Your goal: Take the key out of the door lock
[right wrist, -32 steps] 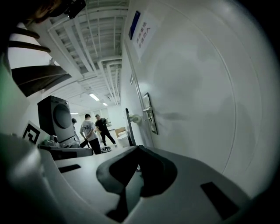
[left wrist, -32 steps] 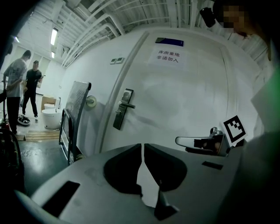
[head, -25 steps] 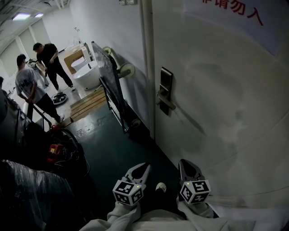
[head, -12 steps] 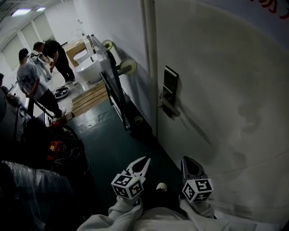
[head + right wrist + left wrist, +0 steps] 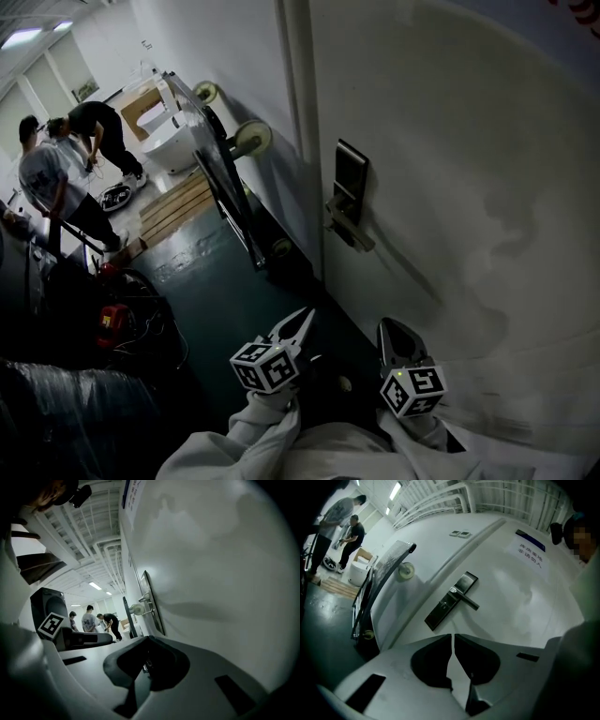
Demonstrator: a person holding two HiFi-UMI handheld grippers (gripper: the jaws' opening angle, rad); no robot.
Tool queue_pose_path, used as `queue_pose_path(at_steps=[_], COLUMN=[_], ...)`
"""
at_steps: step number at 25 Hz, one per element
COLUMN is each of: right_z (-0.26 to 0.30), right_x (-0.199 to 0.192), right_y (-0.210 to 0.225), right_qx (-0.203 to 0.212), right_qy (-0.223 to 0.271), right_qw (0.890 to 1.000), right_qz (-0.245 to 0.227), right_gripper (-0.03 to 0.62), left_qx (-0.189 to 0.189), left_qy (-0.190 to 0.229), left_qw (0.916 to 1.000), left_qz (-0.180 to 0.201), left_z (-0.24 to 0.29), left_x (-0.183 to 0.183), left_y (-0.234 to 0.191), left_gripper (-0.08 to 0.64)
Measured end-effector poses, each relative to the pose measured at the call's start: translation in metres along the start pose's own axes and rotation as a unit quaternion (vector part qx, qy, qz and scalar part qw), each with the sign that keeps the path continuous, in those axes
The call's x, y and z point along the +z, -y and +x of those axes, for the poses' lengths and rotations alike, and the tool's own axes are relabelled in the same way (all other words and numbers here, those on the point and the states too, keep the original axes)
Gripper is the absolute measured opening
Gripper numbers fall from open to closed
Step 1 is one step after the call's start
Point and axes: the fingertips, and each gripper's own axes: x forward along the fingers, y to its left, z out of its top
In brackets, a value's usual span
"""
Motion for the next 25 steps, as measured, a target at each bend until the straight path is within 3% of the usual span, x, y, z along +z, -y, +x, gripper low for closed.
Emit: queue_pose_path(at_steps=[5, 10, 15, 18, 20, 25], right_z=[0.017, 0.037, 0.054, 0.063, 0.066, 0.076], right_x=[0.016, 0.017, 0.017, 0.017, 0.018, 0.019], right_y=[-0.003, -0.009, -0.011, -0.011, -0.011, -0.012], right_qx=[-0.015, -0.026, -0.043, -0.058, -0.068, -0.085], right_qy=[0.002, -0.007, -0.003, 0.003, 0.006, 0.006], right_qw=[1.0, 1.0, 0.999, 0.998, 0.998, 0.996], right_qz=[0.002, 0.003, 0.003, 0.006, 0.009, 0.009], right_gripper=[0.052, 0.052, 0.052, 0.052, 0.052, 0.052], left_qx=[-0.028, -0.052, -0.092, -0.108, -0.122, -0.148], left_qy=[-0.007, -0.012, -0.017, -0.016, -0.021, -0.033], left_qw=[0.9986, 0.9918, 0.9752, 0.9688, 0.9622, 0.9471], left_qz=[-0.043, -0.116, -0.201, -0.223, -0.242, -0.283], left_z=[0.02, 0.043, 0.07, 0.086, 0.097, 0.117], left_x=[0.024, 0.04, 0.054, 0.065, 0.07, 0.076], left_y=[-0.008, -0.024, -0.035, -0.039, -0.038, -0.039], left_gripper=[0.028, 0.028, 0.029, 0.042, 0.123, 0.133])
